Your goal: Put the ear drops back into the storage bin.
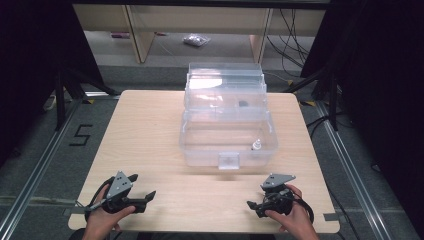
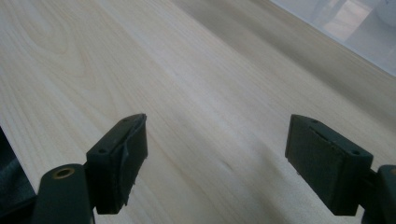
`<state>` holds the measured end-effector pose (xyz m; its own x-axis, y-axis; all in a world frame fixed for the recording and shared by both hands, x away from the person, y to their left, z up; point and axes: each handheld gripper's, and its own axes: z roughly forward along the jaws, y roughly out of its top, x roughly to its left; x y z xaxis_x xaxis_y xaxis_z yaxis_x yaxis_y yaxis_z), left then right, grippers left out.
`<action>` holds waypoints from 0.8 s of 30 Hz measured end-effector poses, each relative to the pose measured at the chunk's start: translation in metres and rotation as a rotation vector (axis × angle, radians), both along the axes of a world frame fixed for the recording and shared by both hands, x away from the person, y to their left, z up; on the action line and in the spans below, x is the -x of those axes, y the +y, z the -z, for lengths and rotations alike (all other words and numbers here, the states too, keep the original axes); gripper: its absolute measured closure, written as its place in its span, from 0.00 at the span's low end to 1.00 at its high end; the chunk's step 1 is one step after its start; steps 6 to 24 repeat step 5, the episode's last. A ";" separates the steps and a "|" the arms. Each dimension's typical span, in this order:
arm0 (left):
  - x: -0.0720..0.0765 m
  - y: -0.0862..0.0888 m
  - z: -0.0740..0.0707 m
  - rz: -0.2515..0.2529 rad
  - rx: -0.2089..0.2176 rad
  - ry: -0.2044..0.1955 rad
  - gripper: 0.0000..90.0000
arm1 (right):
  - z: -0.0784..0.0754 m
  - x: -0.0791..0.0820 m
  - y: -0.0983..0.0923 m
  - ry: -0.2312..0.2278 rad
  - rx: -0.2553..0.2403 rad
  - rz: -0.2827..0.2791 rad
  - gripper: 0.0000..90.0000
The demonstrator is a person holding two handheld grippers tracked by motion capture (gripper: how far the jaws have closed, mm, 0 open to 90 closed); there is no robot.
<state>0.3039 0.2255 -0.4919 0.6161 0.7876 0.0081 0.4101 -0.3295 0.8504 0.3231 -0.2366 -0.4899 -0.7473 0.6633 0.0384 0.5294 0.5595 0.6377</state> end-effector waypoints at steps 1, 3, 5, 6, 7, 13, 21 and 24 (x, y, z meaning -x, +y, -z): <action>0.000 0.000 0.000 0.001 0.000 -0.001 0.17 | 0.001 0.000 0.001 -0.013 -0.009 0.005 0.24; 0.000 0.000 0.000 0.003 -0.008 0.000 0.17 | 0.001 -0.001 0.000 -0.015 -0.006 0.006 0.24; 0.000 0.000 0.000 0.003 -0.008 0.000 0.17 | 0.000 -0.002 -0.002 -0.017 0.005 0.013 0.24; 0.000 0.000 0.000 0.003 -0.008 0.000 0.17 | 0.000 -0.002 -0.002 -0.017 0.005 0.013 0.24; 0.000 0.000 0.000 0.003 -0.008 0.000 0.17 | 0.000 -0.002 -0.002 -0.017 0.005 0.013 0.24; 0.000 0.000 0.000 0.003 -0.008 0.000 0.17 | 0.000 -0.002 -0.002 -0.017 0.005 0.013 0.24; 0.000 0.000 0.000 0.003 -0.008 0.000 0.17 | 0.000 -0.002 -0.002 -0.017 0.005 0.013 0.24; 0.000 0.000 0.000 0.003 -0.008 0.000 0.17 | 0.000 -0.002 -0.002 -0.017 0.005 0.013 0.24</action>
